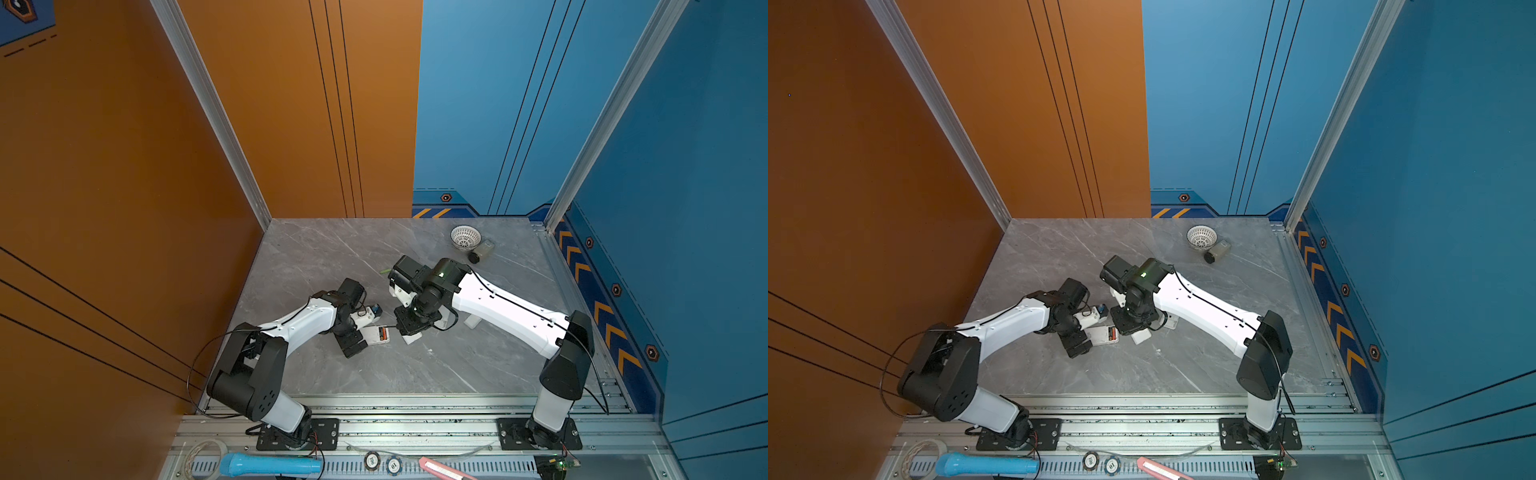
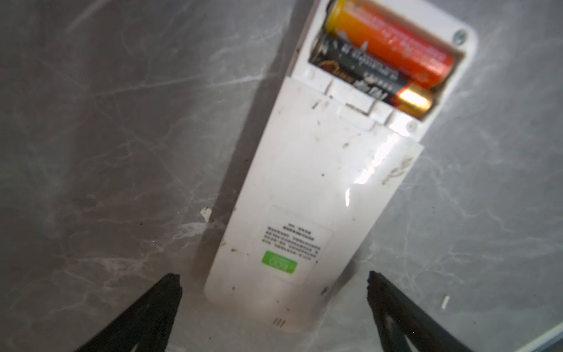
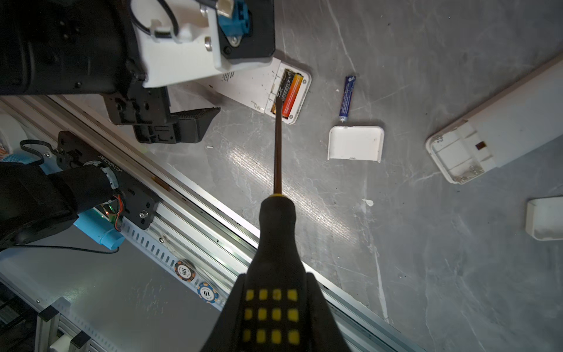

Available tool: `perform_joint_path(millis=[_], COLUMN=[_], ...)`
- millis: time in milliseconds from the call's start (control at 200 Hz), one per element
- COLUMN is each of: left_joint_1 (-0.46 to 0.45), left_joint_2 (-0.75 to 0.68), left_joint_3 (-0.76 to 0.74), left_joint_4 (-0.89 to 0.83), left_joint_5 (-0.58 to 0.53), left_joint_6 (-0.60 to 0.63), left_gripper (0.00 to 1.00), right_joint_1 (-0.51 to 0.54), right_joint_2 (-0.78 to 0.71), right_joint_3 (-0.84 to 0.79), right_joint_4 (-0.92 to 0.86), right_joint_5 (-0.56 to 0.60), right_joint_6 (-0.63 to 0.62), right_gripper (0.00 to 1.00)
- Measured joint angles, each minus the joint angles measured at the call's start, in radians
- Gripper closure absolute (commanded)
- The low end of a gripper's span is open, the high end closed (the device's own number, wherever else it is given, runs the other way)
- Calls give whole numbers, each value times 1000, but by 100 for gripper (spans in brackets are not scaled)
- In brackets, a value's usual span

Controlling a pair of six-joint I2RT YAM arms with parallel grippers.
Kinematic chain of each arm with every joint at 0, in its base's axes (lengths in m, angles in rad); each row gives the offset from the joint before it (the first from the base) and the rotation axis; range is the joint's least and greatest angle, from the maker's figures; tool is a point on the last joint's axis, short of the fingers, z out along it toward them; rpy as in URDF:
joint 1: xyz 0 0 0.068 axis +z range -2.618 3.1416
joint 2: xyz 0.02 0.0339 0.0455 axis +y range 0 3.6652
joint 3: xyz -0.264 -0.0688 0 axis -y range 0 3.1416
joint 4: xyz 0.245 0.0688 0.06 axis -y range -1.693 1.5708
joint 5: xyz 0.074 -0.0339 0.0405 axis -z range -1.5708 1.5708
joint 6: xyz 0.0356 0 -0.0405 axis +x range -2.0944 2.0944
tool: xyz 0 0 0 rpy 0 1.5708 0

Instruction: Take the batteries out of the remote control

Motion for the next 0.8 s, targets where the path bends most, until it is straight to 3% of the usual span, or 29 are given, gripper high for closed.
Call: perform_joint_path(millis=[135, 185, 315, 801], left_joint_1=[-12, -20, -49, -122], left_joint_2=[-2, -20, -63, -96], left_joint_3=[-35, -54, -101, -140], left_joint_4=[25, 37, 74, 164], left_joint_5=[10, 16, 25, 5], left_joint_6=[-6, -7, -8, -5], left_gripper=[12, 22, 36, 61], right_joint_1=[0, 0, 1, 1], right_joint_2=[-10, -11, -11, 54], right_joint_3=[-27, -32, -50, -20], right_joint_4=[-1, -1, 1, -34], right_joint_5=[-17, -20, -26, -11], right_joint_6=[0, 0, -1, -26], right_gripper=[100, 100, 100, 100])
